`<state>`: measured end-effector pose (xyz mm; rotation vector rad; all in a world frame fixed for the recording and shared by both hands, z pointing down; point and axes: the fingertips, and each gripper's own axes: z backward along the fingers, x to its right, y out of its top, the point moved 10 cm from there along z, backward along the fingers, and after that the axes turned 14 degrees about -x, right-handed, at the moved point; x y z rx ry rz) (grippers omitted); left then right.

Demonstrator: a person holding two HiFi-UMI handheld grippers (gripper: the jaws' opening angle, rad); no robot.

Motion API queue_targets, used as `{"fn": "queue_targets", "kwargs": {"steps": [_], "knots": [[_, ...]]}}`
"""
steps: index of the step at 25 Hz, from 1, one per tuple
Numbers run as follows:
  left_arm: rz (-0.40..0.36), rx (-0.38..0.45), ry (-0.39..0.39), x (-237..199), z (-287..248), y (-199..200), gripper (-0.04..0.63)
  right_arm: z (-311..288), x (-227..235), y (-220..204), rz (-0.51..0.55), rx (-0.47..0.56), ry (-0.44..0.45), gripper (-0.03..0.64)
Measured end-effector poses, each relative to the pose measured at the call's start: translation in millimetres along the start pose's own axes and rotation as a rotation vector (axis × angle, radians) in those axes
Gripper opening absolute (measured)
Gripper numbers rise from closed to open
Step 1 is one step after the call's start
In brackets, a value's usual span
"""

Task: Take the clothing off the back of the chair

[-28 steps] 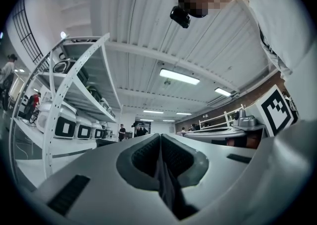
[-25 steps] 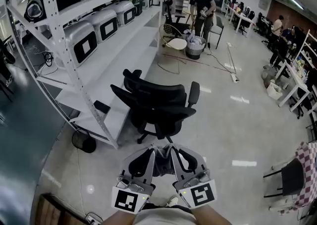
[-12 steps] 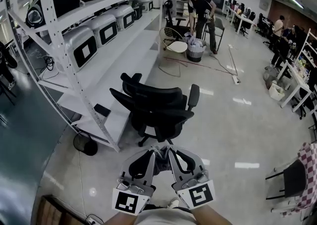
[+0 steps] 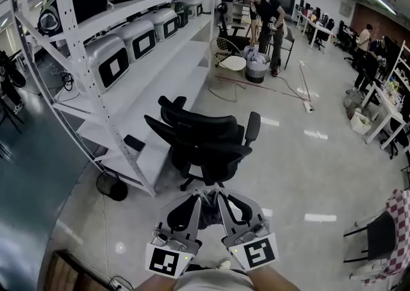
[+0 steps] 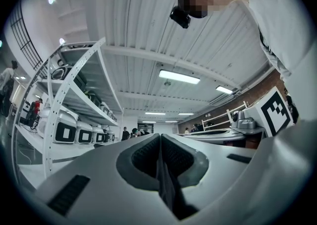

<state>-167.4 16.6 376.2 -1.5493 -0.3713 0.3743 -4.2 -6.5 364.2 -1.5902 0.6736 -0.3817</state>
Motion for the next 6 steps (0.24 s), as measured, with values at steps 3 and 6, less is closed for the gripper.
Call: {"fn": "queue_targets", "kwargs": {"steps": [3, 6], "knots": [[0.004, -0.001, 0.002, 0.4, -2.6, -1.5, 0.015, -0.7, -0.3, -1.0, 0.031, -0.006, -0.008, 0.018], [0.000, -0.003, 0.000, 2.1, -6.0, -2.1, 0.015, -1.8, 0.5, -1.6, 0.041, -0.011, -0.014, 0.018]]}}
